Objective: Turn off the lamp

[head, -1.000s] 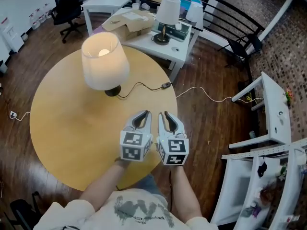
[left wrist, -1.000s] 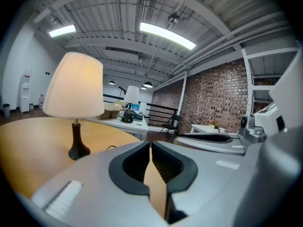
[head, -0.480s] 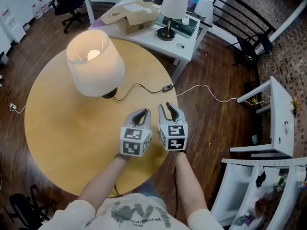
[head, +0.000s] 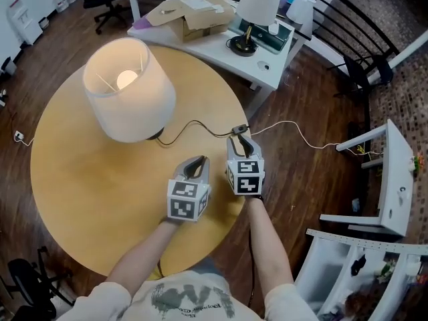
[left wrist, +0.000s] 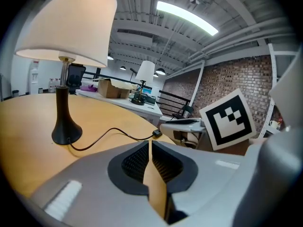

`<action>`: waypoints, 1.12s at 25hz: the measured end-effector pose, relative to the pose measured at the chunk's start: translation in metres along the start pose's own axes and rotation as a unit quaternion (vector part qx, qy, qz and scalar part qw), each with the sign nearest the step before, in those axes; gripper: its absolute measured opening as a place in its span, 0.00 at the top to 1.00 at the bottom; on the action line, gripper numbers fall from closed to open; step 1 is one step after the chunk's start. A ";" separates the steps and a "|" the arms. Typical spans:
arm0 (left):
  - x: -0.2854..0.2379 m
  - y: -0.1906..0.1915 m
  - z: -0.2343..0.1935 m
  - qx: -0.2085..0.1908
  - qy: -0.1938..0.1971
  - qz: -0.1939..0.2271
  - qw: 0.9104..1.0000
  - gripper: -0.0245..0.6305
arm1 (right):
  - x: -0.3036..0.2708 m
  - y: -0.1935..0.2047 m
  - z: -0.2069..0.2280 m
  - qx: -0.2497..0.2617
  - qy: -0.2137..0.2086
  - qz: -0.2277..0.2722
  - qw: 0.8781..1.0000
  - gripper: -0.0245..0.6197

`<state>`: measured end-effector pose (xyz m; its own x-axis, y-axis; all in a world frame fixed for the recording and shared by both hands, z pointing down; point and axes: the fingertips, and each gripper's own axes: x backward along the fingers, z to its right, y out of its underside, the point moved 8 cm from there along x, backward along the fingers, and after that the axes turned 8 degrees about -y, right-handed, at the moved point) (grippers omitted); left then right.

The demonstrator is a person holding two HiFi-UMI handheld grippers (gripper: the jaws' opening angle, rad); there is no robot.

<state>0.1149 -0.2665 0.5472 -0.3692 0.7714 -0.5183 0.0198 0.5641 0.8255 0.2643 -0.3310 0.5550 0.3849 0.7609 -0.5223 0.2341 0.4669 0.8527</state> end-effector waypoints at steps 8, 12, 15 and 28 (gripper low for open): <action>-0.023 -0.002 -0.001 0.022 -0.002 -0.010 1.000 0.97 | -0.037 0.006 0.027 0.019 -0.006 -0.033 0.999 0.74; -0.028 -0.001 -0.002 0.022 -0.004 -0.008 1.000 0.97 | -0.052 0.010 0.034 0.028 -0.019 -0.055 0.998 0.68; -0.031 0.001 -0.004 0.026 -0.008 -0.012 1.000 0.97 | -0.058 0.016 0.036 0.035 -0.024 -0.071 0.997 0.67; -0.033 0.003 -0.017 0.029 -0.024 -0.019 0.999 0.97 | -0.065 0.021 0.032 0.039 0.022 -0.079 0.996 0.82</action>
<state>0.1113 -0.2947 0.5707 -0.3256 0.7617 -0.5602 0.0620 0.6084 0.7912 0.2728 -0.3846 0.6071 0.2995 0.7007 -0.6476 0.3578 0.5467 0.7570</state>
